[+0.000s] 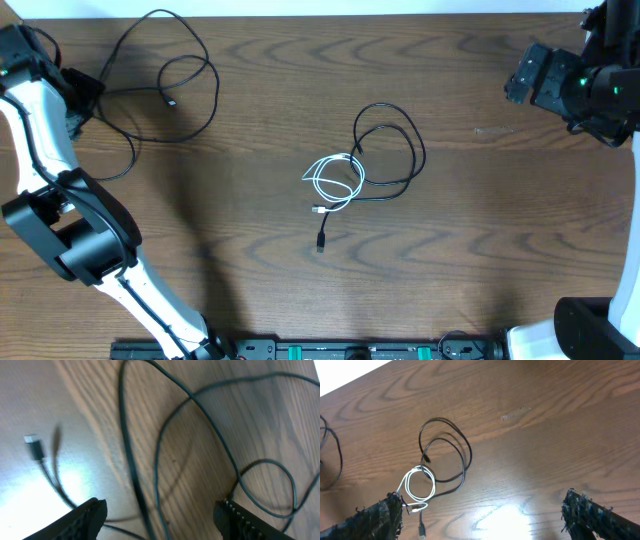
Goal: Untangle cables
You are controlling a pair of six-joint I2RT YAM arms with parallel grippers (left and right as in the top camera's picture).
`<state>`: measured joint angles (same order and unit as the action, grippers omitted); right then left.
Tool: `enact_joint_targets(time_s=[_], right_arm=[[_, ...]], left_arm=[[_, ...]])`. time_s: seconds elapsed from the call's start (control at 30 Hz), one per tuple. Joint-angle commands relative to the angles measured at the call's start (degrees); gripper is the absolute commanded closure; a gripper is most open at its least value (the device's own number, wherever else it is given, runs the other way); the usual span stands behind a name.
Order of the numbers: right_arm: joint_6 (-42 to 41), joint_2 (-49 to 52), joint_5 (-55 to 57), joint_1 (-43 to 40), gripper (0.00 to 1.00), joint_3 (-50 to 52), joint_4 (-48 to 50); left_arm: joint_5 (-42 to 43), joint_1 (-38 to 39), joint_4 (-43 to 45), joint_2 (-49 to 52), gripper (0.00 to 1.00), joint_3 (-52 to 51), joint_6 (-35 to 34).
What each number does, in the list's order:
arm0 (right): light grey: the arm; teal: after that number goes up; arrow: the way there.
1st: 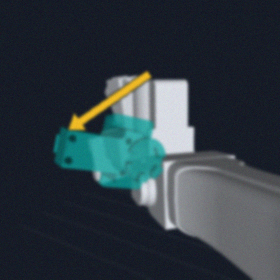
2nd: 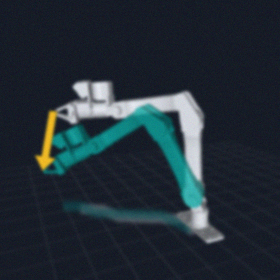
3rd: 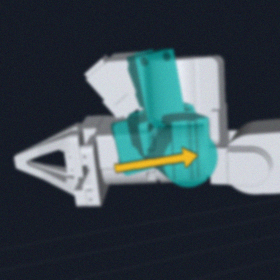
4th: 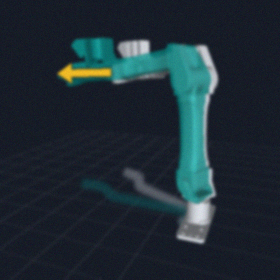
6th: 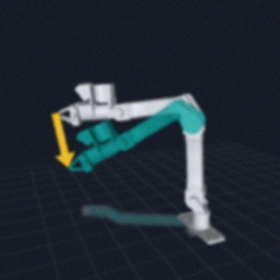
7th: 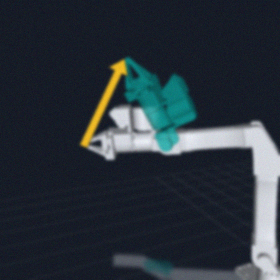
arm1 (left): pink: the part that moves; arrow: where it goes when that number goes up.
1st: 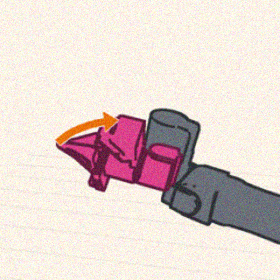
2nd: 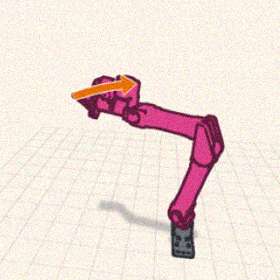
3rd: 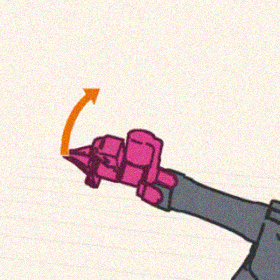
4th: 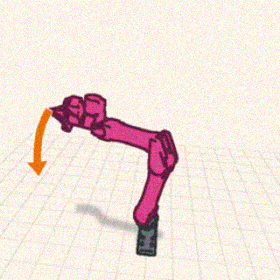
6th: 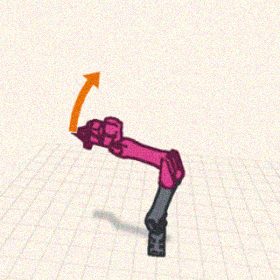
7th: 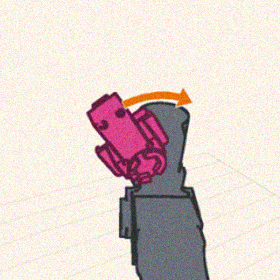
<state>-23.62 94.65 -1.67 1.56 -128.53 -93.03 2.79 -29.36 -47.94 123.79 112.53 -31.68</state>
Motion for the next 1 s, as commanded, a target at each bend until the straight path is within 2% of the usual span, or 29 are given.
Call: enact_joint_targets(time_s=[0.0,0.07,0.13,0.27,0.3,0.37,0.43,0.57,0.63,0.7,0.73,0.8,0.9,0.97], right_arm=[[0.55,0.17,0.24,-0.02,0.01,-0.02,-0.07],[0.55,0.17,0.24,-0.02,0.01,-0.02,-0.04],[0.55,0.17,0.24,-0.02,0.01,-0.02,-0.04],[0.55,0.17,0.24,-0.02,0.01,-0.02,-0.07],[0.55,0.17,0.24,-0.02,0.01,-0.02,-0.07],[0.55,0.17,0.24,-0.02,0.01,-0.02,-0.04],[0.55,0.17,0.24,-0.02,0.01,-0.02,-0.07],[0.55,0.17,0.24,-0.02,0.01,-0.02,-0.04],[0.55,0.17,0.24,-0.02,0.01,-0.02,-0.07],[0.55,0.17,0.24,-0.02,0.01,-0.02,-0.07],[0.55,0.17,0.24,-0.02,0.01,-0.02,-0.04],[0.55,0.17,0.24,-0.02,0.01,-0.02,-0.04],[0.55,0.17,0.24,-0.02,0.01,-0.02,-0.07],[0.55,0.17,0.24,-0.02,0.01,-0.02,-0.07]], left_arm=[[3.91,0.13,2.43,0.63,0.28,-2.14,1.20],[3.91,0.13,3.67,0.63,0.34,-2.89,1.18],[3.98,0.13,4.63,0.63,0.48,-3.15,1.20],[7.26,0.02,6.99,0.52,0.86,-3.06,1.22],[9.51,-0.11,7.82,0.48,0.92,-2.91,1.18],[17.22,-0.72,10.88,-0.07,0.93,-2.14,0.76],[25.90,-1.95,16.13,-1.36,0.92,-1.38,-3.98],[37.35,-5.40,33.64,-5.18,0.92,-1.18,-24.20],[40.96,-6.95,43.12,-6.54,0.92,-1.18,-28.26],[43.69,-8.11,48.28,-7.02,0.92,-1.18,-27.47],[44.19,-8.37,48.09,-6.99,0.92,-1.20,-27.28],[43.89,-8.22,44.46,-6.27,0.92,-1.75,-25.00],[43.67,-6.25,37.29,-2.95,0.91,-2.75,-14.97],[43.71,-4.37,33.29,1.05,0.77,-2.95,-9.68]])
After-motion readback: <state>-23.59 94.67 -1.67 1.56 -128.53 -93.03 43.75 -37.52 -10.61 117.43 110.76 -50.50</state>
